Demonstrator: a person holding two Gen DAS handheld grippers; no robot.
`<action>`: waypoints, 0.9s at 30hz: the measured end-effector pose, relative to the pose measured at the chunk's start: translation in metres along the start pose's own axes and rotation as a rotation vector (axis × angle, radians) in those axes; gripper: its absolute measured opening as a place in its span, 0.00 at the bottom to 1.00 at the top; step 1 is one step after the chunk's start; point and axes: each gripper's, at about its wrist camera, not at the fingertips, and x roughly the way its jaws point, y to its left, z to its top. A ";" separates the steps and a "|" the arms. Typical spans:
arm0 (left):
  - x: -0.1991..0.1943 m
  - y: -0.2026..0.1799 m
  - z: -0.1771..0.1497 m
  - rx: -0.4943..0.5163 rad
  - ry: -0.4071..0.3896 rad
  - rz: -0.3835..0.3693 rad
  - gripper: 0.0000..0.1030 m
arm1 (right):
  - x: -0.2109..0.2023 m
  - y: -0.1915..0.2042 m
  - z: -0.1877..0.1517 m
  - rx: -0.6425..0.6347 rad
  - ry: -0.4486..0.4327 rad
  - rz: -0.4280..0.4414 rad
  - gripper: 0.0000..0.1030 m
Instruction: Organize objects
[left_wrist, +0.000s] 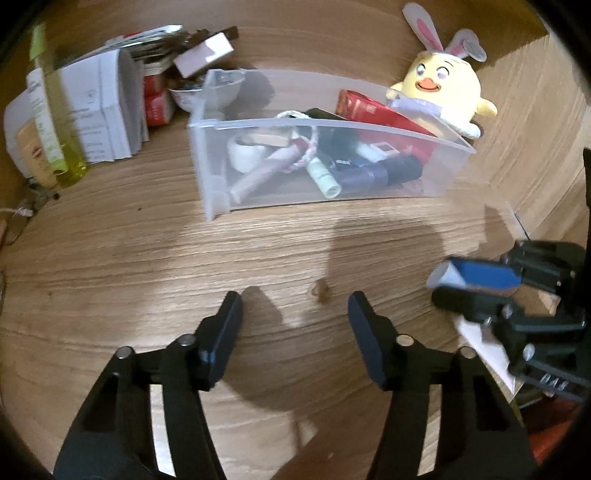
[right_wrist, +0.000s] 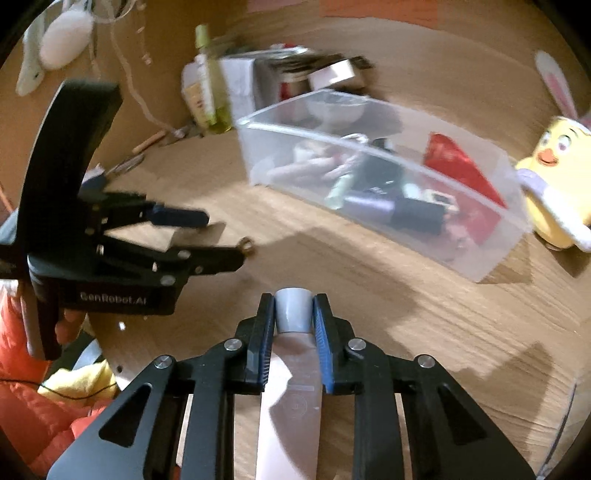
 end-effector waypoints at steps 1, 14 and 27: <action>0.000 -0.003 0.001 0.013 -0.004 0.007 0.52 | -0.002 -0.004 0.001 0.012 -0.007 -0.007 0.19; 0.010 -0.018 0.008 0.074 0.004 0.022 0.13 | -0.015 -0.036 0.014 0.090 -0.086 -0.050 0.19; -0.006 -0.016 0.017 0.052 -0.082 0.037 0.13 | -0.033 -0.049 0.030 0.118 -0.176 -0.076 0.19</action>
